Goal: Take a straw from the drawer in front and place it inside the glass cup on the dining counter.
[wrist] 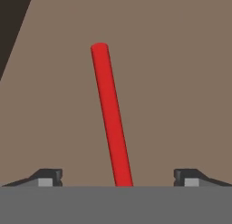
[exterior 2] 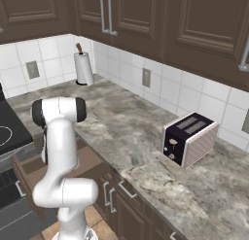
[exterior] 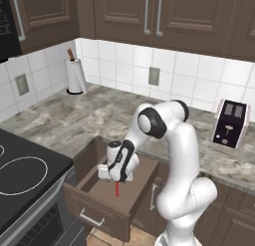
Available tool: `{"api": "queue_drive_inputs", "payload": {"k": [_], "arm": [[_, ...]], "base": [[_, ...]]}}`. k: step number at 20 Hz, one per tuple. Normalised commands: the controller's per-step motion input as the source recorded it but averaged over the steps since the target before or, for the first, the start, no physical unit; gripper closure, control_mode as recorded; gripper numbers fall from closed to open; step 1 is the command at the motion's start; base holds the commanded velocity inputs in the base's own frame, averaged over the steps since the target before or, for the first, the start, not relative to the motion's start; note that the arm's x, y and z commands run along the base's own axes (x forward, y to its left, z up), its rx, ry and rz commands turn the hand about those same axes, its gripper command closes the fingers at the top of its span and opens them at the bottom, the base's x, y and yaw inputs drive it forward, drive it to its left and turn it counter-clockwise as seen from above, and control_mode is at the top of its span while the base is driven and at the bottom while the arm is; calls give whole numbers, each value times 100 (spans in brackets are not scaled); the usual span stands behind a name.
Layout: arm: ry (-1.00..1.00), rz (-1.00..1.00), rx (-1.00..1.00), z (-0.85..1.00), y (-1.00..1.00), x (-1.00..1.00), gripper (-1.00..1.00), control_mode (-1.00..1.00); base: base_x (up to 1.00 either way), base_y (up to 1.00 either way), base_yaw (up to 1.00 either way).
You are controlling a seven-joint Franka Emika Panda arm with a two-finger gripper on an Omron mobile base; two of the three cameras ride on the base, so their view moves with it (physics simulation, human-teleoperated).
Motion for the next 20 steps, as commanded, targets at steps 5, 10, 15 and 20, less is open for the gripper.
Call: {"api": "queue_drive_inputs", "payload": {"k": [5,10,15,20], "arm": [[0,0,0,-39,3,2,100,-100],[0,0,0,-25,0,-21,100,-100],[0,0,0,-18,1,-44,100,-100],[0,0,0,-4,3,-24,100,-100]], "base": [[0,0,0],[0,0,0],[0,0,0],[0,0,0]]}}
